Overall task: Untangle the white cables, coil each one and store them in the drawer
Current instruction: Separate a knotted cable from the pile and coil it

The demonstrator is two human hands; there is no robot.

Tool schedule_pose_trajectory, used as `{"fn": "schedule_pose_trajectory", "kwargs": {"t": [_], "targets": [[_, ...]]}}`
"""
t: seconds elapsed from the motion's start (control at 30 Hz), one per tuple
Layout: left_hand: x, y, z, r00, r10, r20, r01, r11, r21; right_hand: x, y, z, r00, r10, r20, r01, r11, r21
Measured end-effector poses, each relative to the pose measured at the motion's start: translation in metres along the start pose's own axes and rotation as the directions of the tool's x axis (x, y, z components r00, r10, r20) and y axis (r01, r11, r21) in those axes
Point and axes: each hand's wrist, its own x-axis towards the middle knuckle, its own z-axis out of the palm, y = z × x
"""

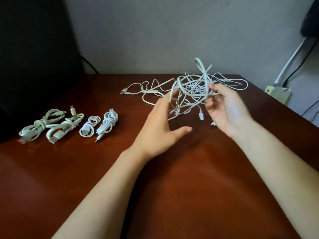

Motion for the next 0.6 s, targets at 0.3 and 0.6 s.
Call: {"fn": "schedule_pose_trajectory", "kwargs": {"t": [0.3,0.6], "targets": [[0.007,-0.003,-0.011,0.902,-0.148,-0.404,0.103,0.986,-0.132,-0.001,-0.004,0.002,0.997,0.073,0.002,-0.072,0.980,0.187],[0.011,0.005,-0.027,0.836,-0.182,-0.518,0.005,0.946,-0.324,0.009,-0.001,-0.015,0.973,-0.204,-0.112,0.162,0.939,-0.304]]}}
